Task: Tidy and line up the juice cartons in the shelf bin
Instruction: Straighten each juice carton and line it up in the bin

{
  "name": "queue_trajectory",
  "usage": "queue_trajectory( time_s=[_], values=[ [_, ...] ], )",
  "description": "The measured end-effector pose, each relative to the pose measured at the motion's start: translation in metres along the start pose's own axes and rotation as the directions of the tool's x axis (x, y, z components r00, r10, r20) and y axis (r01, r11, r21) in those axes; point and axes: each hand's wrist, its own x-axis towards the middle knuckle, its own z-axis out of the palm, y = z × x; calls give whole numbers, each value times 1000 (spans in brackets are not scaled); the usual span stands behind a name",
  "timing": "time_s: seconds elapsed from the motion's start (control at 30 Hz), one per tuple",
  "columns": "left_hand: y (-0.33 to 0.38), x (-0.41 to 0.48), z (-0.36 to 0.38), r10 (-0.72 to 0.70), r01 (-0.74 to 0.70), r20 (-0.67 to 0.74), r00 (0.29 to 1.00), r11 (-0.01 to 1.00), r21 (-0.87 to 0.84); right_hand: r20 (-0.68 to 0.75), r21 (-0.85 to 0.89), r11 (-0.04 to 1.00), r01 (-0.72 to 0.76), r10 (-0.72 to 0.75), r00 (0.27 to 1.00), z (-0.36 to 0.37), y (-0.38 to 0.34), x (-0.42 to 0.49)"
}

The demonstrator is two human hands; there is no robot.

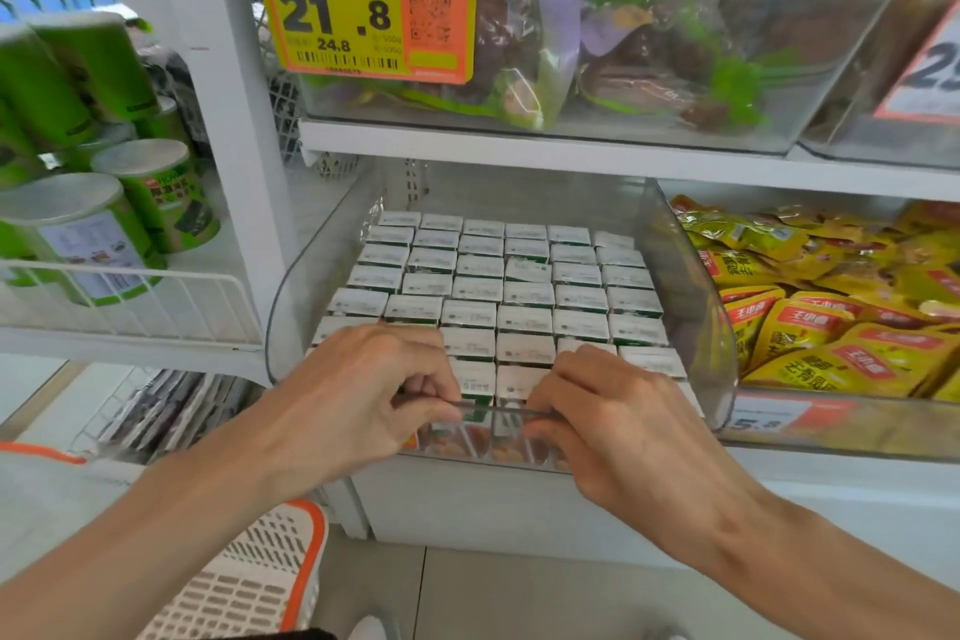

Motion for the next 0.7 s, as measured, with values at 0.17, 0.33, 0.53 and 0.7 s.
queue_trajectory(
  time_s=[0.17,0.33,0.53,0.7],
  values=[
    [0,-5,4,7,-5,70,998,999,-42,27,-1,1000,21,-21,999,-1,-6,-12],
    [1,-7,6,7,0,100,995,997,-79,35,6,1000,30,-30,999,-6,-8,-17],
    [0,-2,3,-90,125,179,980,973,-196,191,53,998,22,-32,981,-21,-2,-3],
    [-5,3,-12,-167,188,94,982,937,-295,145,328,927,-183,142,979,-14,3,31]
  ],
)
